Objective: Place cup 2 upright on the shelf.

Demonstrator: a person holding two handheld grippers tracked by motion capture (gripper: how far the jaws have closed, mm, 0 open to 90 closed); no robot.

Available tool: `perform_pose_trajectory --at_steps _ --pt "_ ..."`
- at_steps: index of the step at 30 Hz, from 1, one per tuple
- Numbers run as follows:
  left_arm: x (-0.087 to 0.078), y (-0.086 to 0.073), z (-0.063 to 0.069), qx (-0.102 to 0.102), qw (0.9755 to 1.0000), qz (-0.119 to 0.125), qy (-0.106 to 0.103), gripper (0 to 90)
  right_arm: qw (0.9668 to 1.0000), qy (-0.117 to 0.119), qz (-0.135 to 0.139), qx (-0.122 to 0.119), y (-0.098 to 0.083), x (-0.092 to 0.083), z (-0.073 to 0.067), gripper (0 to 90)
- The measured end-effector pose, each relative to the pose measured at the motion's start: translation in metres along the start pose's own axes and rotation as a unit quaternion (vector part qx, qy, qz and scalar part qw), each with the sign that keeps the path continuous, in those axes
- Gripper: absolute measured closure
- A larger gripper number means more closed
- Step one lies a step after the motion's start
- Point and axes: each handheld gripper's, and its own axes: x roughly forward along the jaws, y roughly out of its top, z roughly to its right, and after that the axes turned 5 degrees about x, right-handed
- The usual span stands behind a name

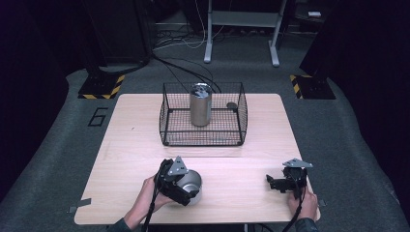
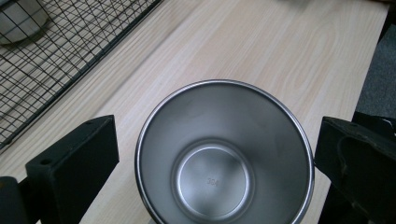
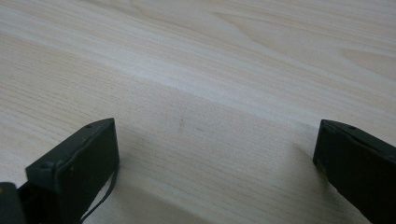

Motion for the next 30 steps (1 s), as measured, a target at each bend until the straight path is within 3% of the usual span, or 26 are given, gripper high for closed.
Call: perform_pose_trajectory --at_steps 5,11,14,19,25,30 --pt "0.006 -0.002 0.002 0.002 0.9999 -0.007 -0.007 0.0 1.0 0.0 0.0 0.0 0.0 0.0 0.0 0.0" --pt "0.012 -0.005 0.003 0.003 0.9999 -0.012 0.0 0.1 1.0 0.0 0.0 0.0 0.0 0.0 0.0 0.0" --pt "0.015 -0.007 0.005 0.001 0.9999 -0.01 0.014 3.2 1.0 0.0 0.0 0.0 0.0 0.0 0.0 0.0" --pt "0.015 -0.009 0.005 -0.001 0.9999 -0.005 0.015 5.5 1.0 0.0 0.0 0.0 0.0 0.0 0.0 0.0" --pt "0.014 -0.008 0.004 0.013 0.9999 -0.007 0.003 5.9 1.0 0.0 0.0 0.0 0.0 0.0 0.0 0.0" --pt "0.009 -0.005 0.0 0.007 1.0 0.002 0.004 6.0 1.0 0.0 0.0 0.0 0.0 0.0 0.0 0.0"
